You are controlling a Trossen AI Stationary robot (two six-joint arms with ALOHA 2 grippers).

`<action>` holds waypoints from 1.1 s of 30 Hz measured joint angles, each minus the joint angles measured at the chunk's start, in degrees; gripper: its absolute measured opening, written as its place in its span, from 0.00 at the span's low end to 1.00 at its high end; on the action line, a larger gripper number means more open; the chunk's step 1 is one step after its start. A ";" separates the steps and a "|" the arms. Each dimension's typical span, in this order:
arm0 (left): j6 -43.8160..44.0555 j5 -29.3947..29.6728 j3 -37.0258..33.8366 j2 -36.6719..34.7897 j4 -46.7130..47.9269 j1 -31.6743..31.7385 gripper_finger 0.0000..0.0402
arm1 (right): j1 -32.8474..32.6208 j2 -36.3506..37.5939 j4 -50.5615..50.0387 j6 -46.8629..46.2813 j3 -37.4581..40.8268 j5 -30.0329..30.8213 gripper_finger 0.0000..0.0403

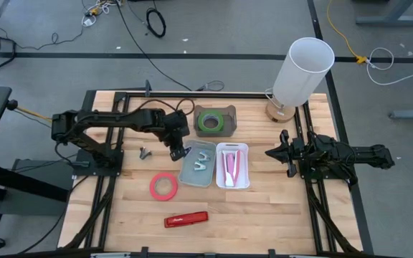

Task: Pick and place Stapler, Stapler remover, tape
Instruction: Put the purple staple remover in the gray bin

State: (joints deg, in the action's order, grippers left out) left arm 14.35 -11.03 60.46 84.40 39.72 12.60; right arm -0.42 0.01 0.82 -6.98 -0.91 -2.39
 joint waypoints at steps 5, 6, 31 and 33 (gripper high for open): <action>-0.07 -2.52 -0.88 0.00 -2.28 0.00 0.01 | 0.02 0.00 0.00 0.00 0.00 0.00 0.01; -0.09 -3.26 -0.88 0.00 -3.36 0.00 0.01 | 0.02 0.00 0.00 0.00 0.00 0.00 0.01; -1.53 -4.69 -0.86 8.11 -12.95 -0.08 0.00 | 0.00 0.00 0.00 0.00 -0.02 0.11 0.01; -1.52 -4.68 -0.86 8.13 -12.91 -0.09 0.01 | 0.01 0.00 0.00 0.00 0.00 0.11 0.01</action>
State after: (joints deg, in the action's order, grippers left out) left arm 12.83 -15.70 59.59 92.53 26.81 12.51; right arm -0.42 0.01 0.82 -6.98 -0.91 -2.28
